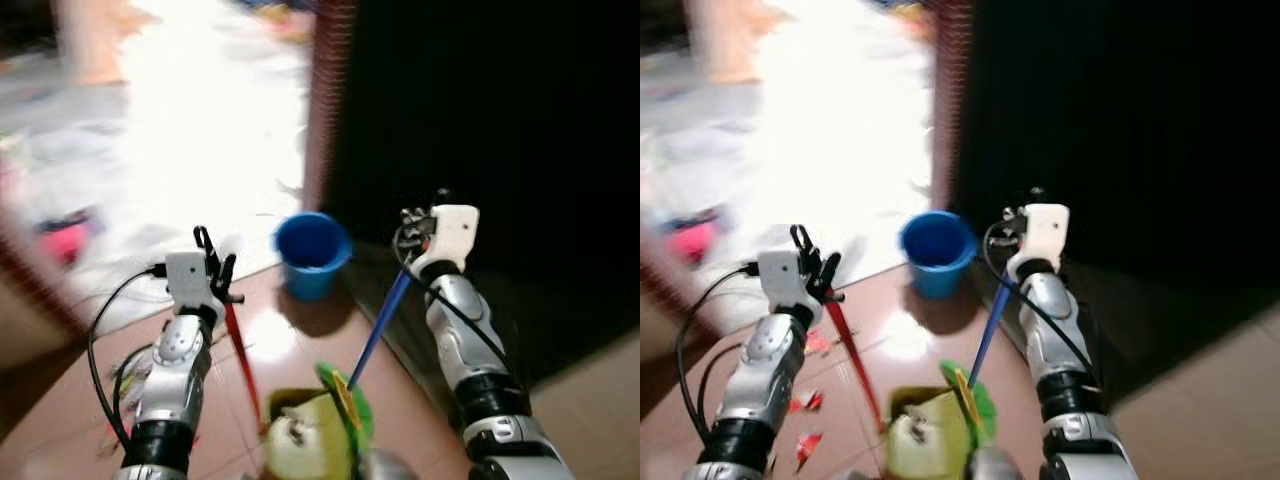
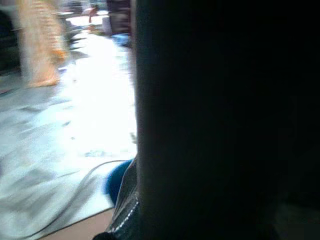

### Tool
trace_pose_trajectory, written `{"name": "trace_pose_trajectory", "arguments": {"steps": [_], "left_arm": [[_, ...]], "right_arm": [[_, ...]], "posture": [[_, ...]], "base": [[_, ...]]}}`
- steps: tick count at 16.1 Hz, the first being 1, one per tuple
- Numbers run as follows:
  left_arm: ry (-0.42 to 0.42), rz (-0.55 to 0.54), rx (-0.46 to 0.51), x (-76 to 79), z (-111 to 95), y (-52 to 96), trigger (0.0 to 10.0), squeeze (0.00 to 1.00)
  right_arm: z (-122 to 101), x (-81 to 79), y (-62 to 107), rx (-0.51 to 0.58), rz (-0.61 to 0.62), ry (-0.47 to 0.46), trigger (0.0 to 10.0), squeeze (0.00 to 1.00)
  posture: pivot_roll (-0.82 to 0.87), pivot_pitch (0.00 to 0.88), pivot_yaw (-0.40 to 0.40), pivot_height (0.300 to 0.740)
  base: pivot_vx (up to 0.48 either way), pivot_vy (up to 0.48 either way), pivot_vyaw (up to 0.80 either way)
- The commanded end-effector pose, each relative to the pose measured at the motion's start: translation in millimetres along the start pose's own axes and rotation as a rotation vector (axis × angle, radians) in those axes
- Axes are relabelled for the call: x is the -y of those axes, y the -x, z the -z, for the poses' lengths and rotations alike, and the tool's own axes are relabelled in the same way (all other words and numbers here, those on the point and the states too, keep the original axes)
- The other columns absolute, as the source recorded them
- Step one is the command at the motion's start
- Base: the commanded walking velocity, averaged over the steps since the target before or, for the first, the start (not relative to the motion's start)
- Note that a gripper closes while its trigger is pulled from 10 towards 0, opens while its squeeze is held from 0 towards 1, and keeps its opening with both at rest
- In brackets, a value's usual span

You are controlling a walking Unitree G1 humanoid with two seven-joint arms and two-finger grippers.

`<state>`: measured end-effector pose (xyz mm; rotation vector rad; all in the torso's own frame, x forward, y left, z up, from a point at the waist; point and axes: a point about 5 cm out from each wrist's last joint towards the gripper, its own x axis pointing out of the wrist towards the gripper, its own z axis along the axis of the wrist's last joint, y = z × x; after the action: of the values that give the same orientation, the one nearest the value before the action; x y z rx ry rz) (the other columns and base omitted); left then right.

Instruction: Sweep floor

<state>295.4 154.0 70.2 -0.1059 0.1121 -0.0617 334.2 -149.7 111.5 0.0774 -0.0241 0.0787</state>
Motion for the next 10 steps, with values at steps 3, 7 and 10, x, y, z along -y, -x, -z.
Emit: {"name": "trace_pose_trajectory", "arguments": {"steps": [3, 7, 10], "left_arm": [[0.045, 0.043, 0.04, 15.9, -8, -3.0, 10.0, 0.0], [0.013, 0.041, 0.094, 19.9, -16, -1.2, 10.0, 0.0], [-0.033, 0.021, 0.2, 22.7, -39, -1.3, 10.0, 0.0]], "right_arm": [[1, 5.3, -1.4, -0.007, 0.021, 0.001, 10.0, 0.0], [3, 4.3, -0.3, -0.011, 0.017, 0.028, 10.0, 0.0], [5, 3.3, 4.0, 0.009, -0.009, 0.151, 10.0, 0.0]], "posture": [[-0.02, 0.0, -0.004, 0.74], [-0.02, 0.0, 0.0, 0.74], [-0.02, 0.0, 0.003, 0.74]], "base": [[0.0, 0.45, -0.48], [0.0, 0.061, 0.0], [0.0, 0.0, 0.0]]}}
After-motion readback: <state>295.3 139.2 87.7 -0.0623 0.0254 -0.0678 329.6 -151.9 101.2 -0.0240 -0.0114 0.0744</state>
